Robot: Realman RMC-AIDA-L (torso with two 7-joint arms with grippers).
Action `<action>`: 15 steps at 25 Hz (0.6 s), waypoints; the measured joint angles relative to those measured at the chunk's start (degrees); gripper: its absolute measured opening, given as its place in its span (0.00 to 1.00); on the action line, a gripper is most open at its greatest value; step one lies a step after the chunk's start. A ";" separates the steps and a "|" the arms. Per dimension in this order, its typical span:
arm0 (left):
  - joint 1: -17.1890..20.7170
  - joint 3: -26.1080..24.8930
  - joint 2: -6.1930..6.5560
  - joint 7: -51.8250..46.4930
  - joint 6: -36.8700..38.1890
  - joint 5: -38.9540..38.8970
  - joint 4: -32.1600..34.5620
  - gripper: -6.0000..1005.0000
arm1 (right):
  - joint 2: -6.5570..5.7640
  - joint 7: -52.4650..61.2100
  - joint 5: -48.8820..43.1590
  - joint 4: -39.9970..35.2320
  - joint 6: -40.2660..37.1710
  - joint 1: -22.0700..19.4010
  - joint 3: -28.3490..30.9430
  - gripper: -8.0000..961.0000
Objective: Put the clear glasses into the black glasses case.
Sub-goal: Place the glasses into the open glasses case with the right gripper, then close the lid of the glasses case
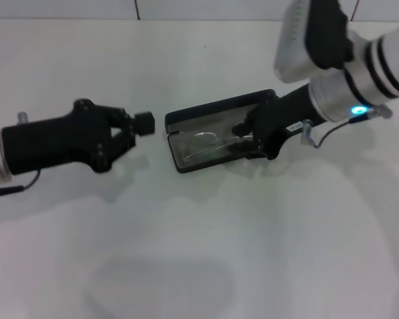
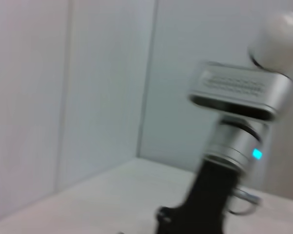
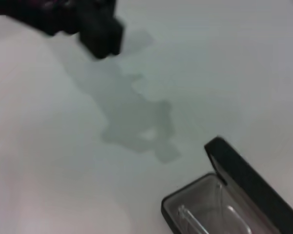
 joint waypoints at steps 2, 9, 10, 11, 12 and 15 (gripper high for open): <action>-0.13 -1.94 -0.17 0.06 -0.08 -0.93 -0.19 0.06 | -0.01 -0.78 1.15 -1.10 0.18 -1.59 0.72 0.33; -5.00 -3.60 -0.36 0.10 -0.81 -3.69 -2.09 0.06 | -0.34 -15.19 22.89 1.31 -7.34 -13.92 17.56 0.33; -6.11 -3.59 -0.40 0.07 -1.17 -4.27 -2.98 0.06 | -0.36 -17.46 25.96 3.52 -9.68 -14.71 20.78 0.33; -7.57 -3.60 -0.42 -0.06 -2.28 -4.92 -4.61 0.06 | -0.38 -19.11 27.85 5.52 -11.46 -15.32 23.30 0.33; -8.57 -3.61 -0.43 -0.14 -3.16 -5.39 -5.65 0.06 | -0.43 -21.01 29.94 8.74 -14.06 -15.68 26.61 0.33; -12.47 -3.08 -0.43 -0.21 -8.47 -5.82 -11.12 0.06 | -0.53 -24.19 31.67 15.91 -18.70 -16.22 34.48 0.32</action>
